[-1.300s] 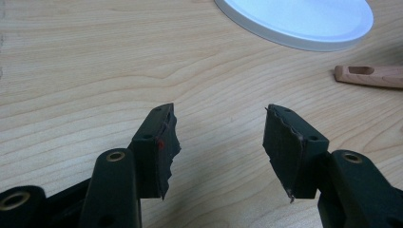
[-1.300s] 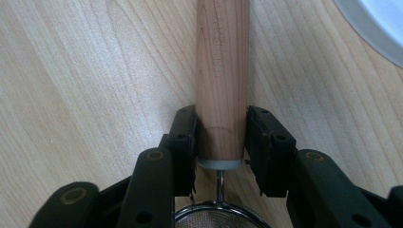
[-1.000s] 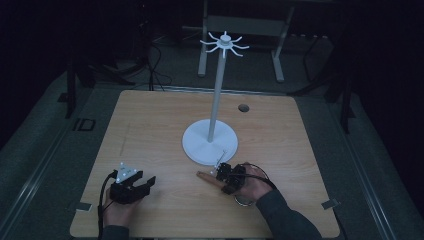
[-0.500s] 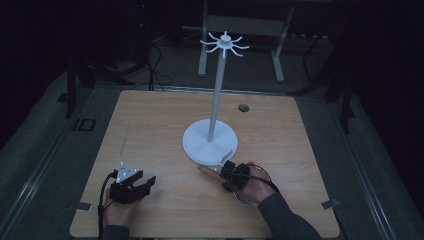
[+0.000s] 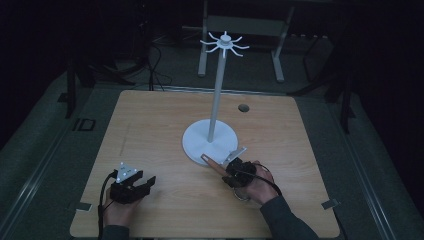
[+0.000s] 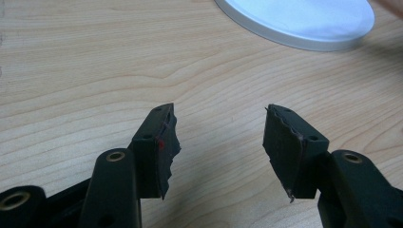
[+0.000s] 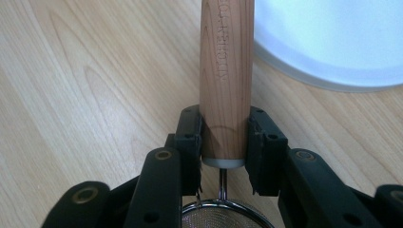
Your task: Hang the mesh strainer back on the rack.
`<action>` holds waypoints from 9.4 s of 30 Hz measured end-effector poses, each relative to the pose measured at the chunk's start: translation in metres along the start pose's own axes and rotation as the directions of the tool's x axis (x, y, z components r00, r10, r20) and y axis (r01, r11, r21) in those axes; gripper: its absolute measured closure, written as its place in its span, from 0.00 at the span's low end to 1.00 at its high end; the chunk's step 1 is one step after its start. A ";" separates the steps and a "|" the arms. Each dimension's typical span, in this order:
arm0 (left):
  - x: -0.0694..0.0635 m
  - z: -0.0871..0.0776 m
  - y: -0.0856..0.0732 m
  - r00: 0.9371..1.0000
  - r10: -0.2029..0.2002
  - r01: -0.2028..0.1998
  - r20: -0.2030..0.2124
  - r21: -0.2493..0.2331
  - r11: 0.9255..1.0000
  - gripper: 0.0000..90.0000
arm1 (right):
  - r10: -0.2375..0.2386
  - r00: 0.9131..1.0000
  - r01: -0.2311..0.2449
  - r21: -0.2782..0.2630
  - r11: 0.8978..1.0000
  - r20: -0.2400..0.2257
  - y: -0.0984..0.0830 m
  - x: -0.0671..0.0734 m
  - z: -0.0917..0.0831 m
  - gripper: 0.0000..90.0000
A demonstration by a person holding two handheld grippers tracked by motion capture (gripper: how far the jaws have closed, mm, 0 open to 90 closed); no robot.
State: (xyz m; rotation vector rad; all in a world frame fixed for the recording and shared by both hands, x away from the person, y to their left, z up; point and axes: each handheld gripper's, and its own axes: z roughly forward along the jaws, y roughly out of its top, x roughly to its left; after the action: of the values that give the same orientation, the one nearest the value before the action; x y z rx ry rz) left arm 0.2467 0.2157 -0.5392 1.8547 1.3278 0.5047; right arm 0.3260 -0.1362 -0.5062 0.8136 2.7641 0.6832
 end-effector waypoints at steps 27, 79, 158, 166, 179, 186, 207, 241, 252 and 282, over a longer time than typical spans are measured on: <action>-0.001 0.001 0.000 1.000 -0.001 0.001 0.001 0.000 1.000 0.50 | 0.179 0.979 -0.129 -0.391 0.911 0.094 -0.010 -0.016 -0.037 0.77; 0.000 0.000 0.000 1.000 -0.001 0.001 -0.003 -0.004 1.000 0.50 | 0.235 0.963 -0.121 -0.574 0.810 0.130 0.008 -0.021 -0.080 0.77; 0.001 0.000 0.000 1.000 -0.006 0.006 -0.006 -0.008 1.000 0.50 | 0.303 0.950 -0.143 -0.751 0.644 0.079 0.032 -0.034 -0.134 0.77; 0.001 0.000 0.000 1.000 -0.008 0.007 -0.006 -0.009 1.000 0.50 | 0.304 0.950 -0.148 -0.765 0.626 0.065 0.034 -0.035 -0.139 0.77; 0.001 -0.001 0.000 1.000 -0.008 0.008 -0.006 -0.009 1.000 0.50 | 0.304 0.951 -0.150 -0.782 0.605 0.053 0.038 -0.035 -0.144 0.77; 0.001 0.000 0.000 1.000 -0.007 0.007 -0.006 -0.009 1.000 0.50 | 0.301 0.952 -0.151 -0.787 0.598 0.046 0.040 -0.037 -0.147 0.77; 0.000 0.000 0.000 1.000 -0.009 0.009 -0.006 -0.009 1.000 0.50 | 0.304 0.953 -0.188 -0.810 0.556 -0.012 0.047 -0.044 -0.155 0.77; 0.001 -0.001 0.000 1.000 -0.011 0.010 -0.003 -0.009 1.000 0.50 | 0.287 0.955 -0.213 -0.837 0.505 -0.070 0.063 -0.049 -0.166 0.77; 0.002 -0.001 0.000 1.000 -0.016 0.016 -0.005 -0.011 1.000 0.50 | 0.288 0.953 -0.234 -0.834 0.500 -0.095 0.070 -0.053 -0.164 0.77; 0.001 0.000 0.000 1.000 -0.014 0.014 -0.003 -0.008 1.000 0.50 | 0.285 0.949 -0.276 -0.781 0.560 -0.131 0.090 -0.062 -0.148 0.62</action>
State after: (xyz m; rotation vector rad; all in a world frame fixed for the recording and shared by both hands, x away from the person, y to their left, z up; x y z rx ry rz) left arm 0.2474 0.2166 -0.5390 1.8372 1.3377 0.5052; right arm 0.3761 -0.1597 -0.3307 0.9977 1.9209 1.7809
